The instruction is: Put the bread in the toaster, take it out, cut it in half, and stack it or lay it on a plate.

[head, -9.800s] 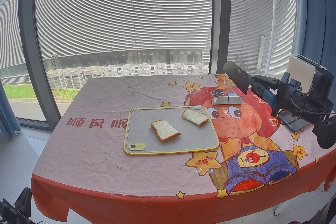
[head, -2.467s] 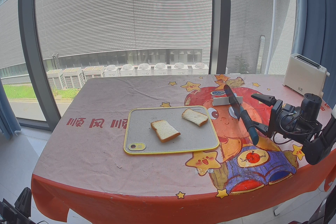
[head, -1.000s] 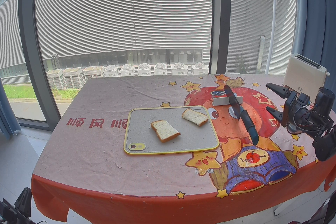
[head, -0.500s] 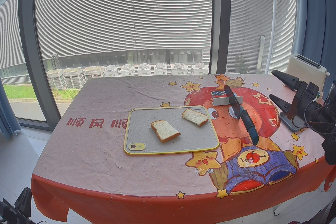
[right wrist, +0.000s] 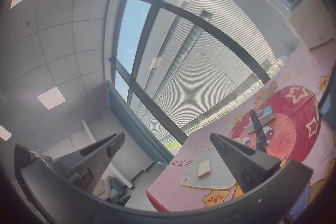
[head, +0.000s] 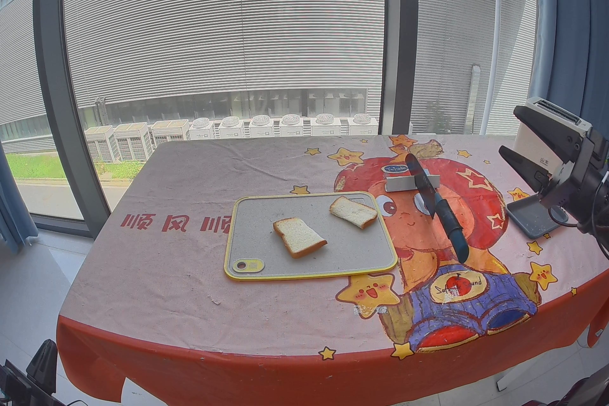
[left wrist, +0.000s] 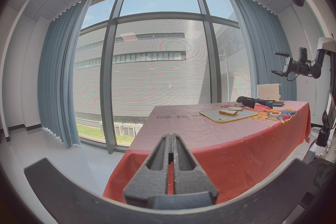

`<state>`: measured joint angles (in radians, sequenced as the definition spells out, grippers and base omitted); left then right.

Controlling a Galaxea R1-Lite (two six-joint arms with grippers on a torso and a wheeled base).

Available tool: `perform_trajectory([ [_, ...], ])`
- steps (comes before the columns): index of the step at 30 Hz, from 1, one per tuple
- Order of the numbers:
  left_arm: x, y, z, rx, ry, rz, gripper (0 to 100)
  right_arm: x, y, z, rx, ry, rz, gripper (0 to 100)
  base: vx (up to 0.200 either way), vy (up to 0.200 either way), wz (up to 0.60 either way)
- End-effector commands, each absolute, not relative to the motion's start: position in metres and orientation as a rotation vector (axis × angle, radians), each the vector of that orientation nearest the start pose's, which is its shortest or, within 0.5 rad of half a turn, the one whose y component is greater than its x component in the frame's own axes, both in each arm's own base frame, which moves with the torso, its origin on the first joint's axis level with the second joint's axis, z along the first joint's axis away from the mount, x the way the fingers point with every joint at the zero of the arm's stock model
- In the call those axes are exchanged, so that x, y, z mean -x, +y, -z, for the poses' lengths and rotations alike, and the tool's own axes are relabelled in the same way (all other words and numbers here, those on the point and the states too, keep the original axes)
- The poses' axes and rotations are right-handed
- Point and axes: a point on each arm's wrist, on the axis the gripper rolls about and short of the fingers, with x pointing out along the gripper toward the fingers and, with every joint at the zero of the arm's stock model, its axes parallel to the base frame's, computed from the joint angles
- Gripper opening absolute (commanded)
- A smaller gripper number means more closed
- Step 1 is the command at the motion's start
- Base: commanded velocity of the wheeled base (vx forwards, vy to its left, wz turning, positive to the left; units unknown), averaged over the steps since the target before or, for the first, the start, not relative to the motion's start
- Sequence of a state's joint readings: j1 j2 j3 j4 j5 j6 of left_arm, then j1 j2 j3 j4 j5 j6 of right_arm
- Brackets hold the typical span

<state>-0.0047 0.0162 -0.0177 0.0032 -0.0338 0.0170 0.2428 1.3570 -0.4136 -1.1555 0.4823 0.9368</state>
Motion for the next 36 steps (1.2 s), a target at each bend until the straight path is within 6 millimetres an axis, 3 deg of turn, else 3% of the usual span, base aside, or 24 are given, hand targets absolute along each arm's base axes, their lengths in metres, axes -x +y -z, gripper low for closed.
perform_trajectory([
  [1,0.023,-0.001,-0.076,-0.017,0.001,0.038,0,-0.170,0.063,-0.228,-0.802,0.087,-0.838,100,0.000,0.000,0.00],
  [13,0.023,-0.001,-0.076,-0.017,0.001,0.038,0,-0.150,0.073,-0.220,-0.563,0.015,-0.915,100,0.000,0.000,0.00],
  [19,0.023,-0.001,-0.076,-0.017,0.001,0.038,0,-0.150,0.078,-0.217,-0.494,-0.030,-0.845,100,0.000,0.000,0.00],
  [25,0.023,-0.001,-0.076,-0.017,0.001,0.038,0,-0.146,0.097,-0.219,-0.339,-0.069,-0.696,100,0.000,0.000,0.00],
  [36,0.023,-0.001,-0.076,-0.017,0.001,0.038,0,-0.145,0.096,-0.213,-0.238,-0.051,-0.639,100,0.000,0.000,0.00],
])
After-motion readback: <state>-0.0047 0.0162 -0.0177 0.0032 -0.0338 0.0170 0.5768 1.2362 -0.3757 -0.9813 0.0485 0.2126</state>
